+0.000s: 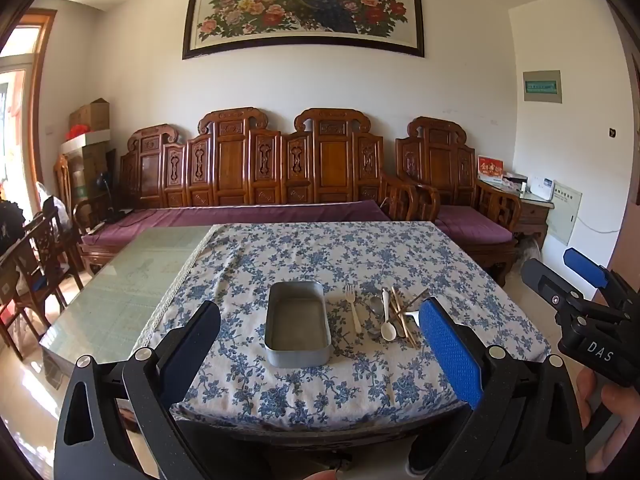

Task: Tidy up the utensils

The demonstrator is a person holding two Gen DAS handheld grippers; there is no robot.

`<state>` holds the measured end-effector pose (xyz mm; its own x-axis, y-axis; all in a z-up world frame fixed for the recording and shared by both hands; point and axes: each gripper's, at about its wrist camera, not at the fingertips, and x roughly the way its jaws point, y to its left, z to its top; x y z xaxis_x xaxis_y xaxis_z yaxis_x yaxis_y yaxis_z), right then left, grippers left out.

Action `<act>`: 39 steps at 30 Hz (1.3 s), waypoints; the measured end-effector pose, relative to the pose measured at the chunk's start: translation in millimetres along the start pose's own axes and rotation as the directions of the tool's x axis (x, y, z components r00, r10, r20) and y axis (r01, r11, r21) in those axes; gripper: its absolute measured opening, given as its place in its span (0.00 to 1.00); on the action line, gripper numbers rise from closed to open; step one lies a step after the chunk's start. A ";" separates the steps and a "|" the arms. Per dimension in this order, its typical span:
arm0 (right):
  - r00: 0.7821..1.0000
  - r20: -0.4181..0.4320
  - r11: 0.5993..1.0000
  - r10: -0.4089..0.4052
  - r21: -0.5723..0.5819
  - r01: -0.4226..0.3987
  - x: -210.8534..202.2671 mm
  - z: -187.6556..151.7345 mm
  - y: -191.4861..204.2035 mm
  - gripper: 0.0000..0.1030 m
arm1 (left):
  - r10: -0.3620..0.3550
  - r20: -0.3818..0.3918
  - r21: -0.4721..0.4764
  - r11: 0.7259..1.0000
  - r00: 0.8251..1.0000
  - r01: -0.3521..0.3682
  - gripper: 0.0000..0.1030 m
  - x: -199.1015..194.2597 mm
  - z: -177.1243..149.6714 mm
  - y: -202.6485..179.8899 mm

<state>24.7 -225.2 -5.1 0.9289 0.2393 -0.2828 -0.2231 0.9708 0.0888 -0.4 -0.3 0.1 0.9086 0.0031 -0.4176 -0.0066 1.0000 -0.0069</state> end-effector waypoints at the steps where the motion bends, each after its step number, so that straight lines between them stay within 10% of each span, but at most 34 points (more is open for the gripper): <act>1: 1.000 -0.005 1.000 0.000 0.002 0.000 0.2 0.0 0.1 0.97 | 0.000 0.001 0.000 1.000 1.000 0.000 0.94 0.0 0.0 -0.1; 26: 1.000 -0.006 1.000 -0.004 -0.001 0.004 2.1 -1.5 0.4 0.97 | -0.002 -0.007 0.003 1.000 1.000 0.002 0.94 -8.4 5.0 -9.8; 39: 0.996 -0.084 1.000 -0.020 -0.005 0.019 47.9 -20.5 -21.3 0.96 | -0.042 -0.112 0.033 0.998 0.993 0.046 0.94 53.5 -13.5 -7.2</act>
<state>67.9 -234.1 -40.2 0.9050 0.2211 -0.3635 -0.2068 0.9752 0.0783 42.6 -7.4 -34.5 0.8556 -0.0402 -0.5161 0.0492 0.9988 0.0037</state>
